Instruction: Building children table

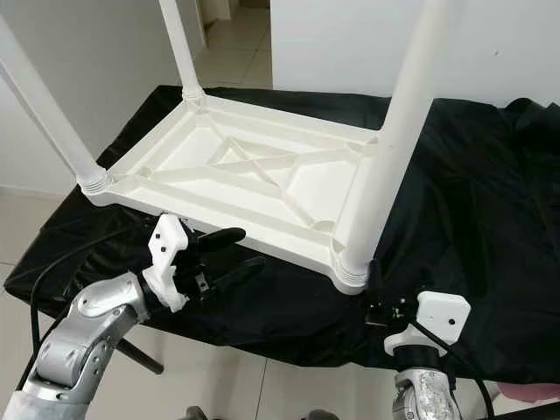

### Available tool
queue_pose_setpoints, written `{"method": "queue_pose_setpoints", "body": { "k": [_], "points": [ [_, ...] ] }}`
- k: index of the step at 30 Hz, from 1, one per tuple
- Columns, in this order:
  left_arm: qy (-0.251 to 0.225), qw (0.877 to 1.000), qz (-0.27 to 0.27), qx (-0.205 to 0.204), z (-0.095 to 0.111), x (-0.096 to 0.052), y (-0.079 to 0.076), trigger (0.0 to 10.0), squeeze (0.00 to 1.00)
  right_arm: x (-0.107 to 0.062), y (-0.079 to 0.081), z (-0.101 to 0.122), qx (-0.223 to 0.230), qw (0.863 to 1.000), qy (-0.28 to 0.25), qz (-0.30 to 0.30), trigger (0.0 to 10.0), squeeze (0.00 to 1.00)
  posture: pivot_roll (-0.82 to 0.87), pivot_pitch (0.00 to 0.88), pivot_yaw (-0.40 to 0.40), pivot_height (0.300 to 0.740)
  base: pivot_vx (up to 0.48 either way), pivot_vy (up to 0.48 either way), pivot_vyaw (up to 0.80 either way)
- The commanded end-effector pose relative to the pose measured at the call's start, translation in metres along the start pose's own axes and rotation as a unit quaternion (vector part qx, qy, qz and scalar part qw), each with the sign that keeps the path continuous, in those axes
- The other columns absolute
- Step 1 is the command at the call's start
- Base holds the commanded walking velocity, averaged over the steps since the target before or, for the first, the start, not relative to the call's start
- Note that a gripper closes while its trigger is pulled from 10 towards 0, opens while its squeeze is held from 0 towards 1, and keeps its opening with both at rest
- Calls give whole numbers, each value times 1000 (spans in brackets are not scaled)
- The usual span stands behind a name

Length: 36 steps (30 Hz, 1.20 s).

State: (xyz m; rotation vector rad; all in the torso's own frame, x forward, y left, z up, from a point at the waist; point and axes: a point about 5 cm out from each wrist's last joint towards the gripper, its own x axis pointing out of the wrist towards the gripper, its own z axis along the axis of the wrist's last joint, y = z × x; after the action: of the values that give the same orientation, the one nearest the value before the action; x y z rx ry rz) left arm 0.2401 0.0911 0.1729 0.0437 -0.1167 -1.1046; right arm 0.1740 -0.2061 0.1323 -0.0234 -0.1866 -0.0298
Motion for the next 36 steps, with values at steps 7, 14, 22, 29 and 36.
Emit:
{"method": "queue_pose_setpoints", "body": {
  "k": [7, 14, 22, 29, 36],
  "points": [
    [14, 999, -29, 12, 5, 2, -3, 10000, 0, -5, 3, 1, 10, 991, 25, 131, 10000, 0, -106, 25, 58, 740, 0, 0, 0],
    [23, 999, -28, 6, 4, 7, -4, 10000, 0, 21, 2, 1, 3, 984, 16, 179, 10000, 0, -107, 35, 55, 740, 0, 0, 0],
    [20, 1000, -7, -9, 4, 21, 1, 10000, 0, 72, 7, 3, 3, 976, -9, 220, 10000, 0, -87, 33, 39, 740, 0, 0, 0],
    [7, 1000, -1, -10, 6, 30, 3, 10000, 0, 88, -1, -3, -13, 968, 6, 251, 10000, 0, -80, 23, 23, 740, 0, 0, 0],
    [-7, 1000, 10, -19, 7, 37, 6, 10000, 0, 100, -15, -12, -45, 962, 29, 267, 10000, 0, -79, 17, 20, 740, 0, 0, 0]
  ]
}}
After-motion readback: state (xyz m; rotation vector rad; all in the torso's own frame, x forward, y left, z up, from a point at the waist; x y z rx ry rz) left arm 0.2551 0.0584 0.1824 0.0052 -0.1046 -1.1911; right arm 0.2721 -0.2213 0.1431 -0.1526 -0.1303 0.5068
